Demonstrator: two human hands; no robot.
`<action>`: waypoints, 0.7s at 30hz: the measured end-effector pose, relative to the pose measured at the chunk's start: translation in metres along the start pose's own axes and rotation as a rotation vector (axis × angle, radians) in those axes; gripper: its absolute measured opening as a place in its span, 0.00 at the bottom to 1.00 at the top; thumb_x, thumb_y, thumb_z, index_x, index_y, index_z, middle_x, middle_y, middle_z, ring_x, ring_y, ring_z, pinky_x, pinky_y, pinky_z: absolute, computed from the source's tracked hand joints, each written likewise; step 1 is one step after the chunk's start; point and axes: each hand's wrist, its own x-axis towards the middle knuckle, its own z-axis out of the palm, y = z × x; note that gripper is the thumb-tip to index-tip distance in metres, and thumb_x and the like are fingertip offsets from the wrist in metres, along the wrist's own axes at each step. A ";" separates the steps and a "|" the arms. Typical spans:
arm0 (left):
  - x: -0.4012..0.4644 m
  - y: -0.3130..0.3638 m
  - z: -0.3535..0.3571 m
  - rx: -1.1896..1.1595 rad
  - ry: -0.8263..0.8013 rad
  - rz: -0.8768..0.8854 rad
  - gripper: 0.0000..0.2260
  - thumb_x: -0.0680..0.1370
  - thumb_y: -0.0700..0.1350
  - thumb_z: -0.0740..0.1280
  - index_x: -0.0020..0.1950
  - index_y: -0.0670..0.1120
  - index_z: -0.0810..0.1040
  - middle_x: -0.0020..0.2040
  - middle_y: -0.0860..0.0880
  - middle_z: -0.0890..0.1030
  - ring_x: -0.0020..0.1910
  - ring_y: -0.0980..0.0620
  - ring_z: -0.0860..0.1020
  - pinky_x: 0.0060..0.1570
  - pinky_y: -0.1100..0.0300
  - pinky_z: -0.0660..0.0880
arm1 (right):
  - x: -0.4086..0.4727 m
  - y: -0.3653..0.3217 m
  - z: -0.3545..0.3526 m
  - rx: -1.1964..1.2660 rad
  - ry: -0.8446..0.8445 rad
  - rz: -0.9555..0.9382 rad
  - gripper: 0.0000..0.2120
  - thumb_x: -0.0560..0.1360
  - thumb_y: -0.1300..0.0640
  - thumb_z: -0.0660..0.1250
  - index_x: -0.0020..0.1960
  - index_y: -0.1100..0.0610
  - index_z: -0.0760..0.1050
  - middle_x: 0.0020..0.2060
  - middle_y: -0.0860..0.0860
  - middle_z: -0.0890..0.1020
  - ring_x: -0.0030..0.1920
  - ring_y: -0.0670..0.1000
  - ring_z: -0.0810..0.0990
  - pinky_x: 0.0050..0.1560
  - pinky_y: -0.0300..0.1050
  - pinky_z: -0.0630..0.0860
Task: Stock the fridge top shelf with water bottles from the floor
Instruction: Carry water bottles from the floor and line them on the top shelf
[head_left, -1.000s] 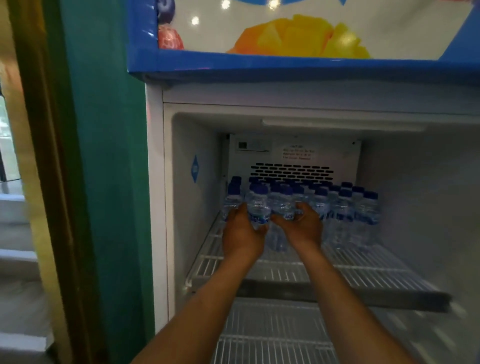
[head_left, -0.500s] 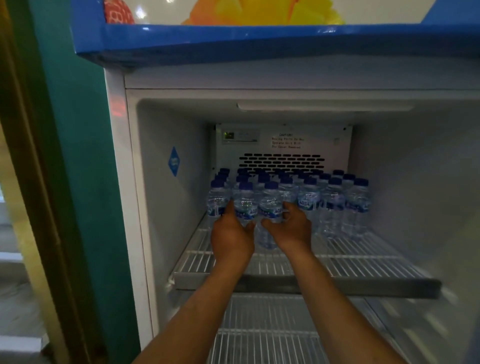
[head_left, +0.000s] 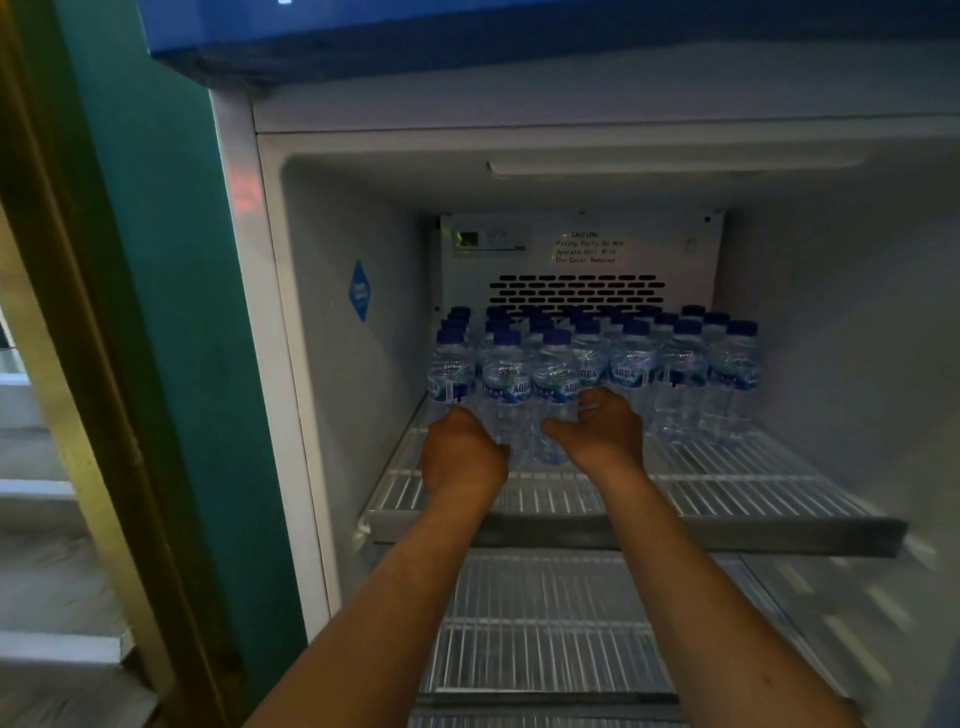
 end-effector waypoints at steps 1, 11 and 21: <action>0.001 0.000 0.000 0.007 0.003 -0.003 0.19 0.71 0.52 0.77 0.55 0.44 0.78 0.53 0.46 0.83 0.49 0.49 0.81 0.42 0.60 0.77 | 0.000 0.000 0.000 -0.003 -0.001 0.002 0.26 0.67 0.53 0.80 0.61 0.57 0.75 0.50 0.48 0.77 0.46 0.47 0.76 0.46 0.37 0.71; -0.001 0.000 0.003 0.041 0.019 0.005 0.20 0.71 0.52 0.77 0.57 0.43 0.78 0.52 0.46 0.83 0.48 0.49 0.82 0.41 0.60 0.76 | -0.004 -0.003 0.000 -0.035 0.005 0.035 0.28 0.67 0.52 0.80 0.63 0.58 0.75 0.50 0.50 0.78 0.48 0.48 0.76 0.49 0.38 0.71; -0.031 0.004 -0.025 0.290 0.061 0.237 0.20 0.77 0.61 0.65 0.55 0.45 0.79 0.53 0.46 0.82 0.50 0.47 0.81 0.45 0.56 0.77 | -0.033 -0.025 -0.019 -0.265 0.073 -0.012 0.34 0.73 0.40 0.70 0.74 0.53 0.67 0.68 0.52 0.76 0.63 0.54 0.77 0.59 0.47 0.75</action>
